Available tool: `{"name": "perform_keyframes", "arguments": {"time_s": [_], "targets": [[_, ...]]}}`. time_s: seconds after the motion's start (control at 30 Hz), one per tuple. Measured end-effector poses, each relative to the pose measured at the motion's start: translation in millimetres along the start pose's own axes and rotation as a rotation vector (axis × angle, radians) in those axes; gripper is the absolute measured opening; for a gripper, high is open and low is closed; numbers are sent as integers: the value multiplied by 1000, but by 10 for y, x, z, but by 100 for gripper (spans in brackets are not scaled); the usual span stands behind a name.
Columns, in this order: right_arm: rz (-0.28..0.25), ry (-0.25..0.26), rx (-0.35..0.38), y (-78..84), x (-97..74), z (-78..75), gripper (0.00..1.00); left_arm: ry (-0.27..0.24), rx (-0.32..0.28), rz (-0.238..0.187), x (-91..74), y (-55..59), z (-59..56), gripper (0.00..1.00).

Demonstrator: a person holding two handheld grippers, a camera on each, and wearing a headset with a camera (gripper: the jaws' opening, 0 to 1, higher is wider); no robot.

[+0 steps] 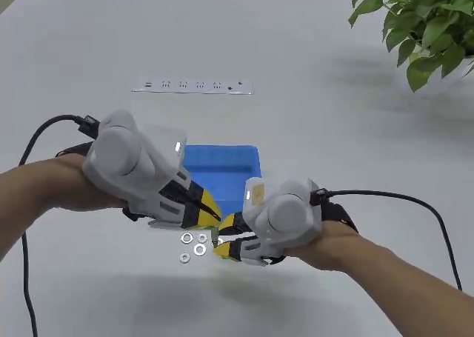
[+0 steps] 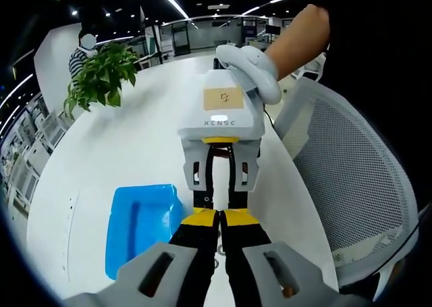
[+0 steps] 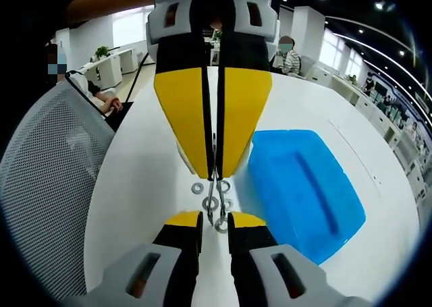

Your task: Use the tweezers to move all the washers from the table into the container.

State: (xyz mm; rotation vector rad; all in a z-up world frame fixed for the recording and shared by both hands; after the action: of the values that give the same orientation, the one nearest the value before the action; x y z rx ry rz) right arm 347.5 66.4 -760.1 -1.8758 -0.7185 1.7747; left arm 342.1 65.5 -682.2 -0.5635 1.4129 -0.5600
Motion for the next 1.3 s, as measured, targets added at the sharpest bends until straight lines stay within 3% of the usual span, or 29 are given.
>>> {"name": "perform_keyframes", "arguments": {"time_s": [0.67,1.0,1.3], "targets": [[46,-16,40,-16,27,-4,9,-8,-19,14,12,37,6,5],[34,-8,39,-16,30,1,7,-25,-25,20,28,69,8,6],[26,-10,43,-17,21,-3,7,-35,-66,27,11,176,-9,17]]}}
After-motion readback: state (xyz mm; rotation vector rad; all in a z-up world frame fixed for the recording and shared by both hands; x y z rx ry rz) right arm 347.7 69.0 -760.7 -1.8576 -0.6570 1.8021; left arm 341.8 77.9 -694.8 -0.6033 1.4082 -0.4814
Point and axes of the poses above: the centre of the closed fingertips' face, and the gripper's own axes: x roughly forward along the fingers, z roughly to its left, y roughly out of its underside, the point moved 2 cm from there along -x, roughly backward along the fingers, and after that the axes turned 5 degrees about z, right-handed, at the moved point
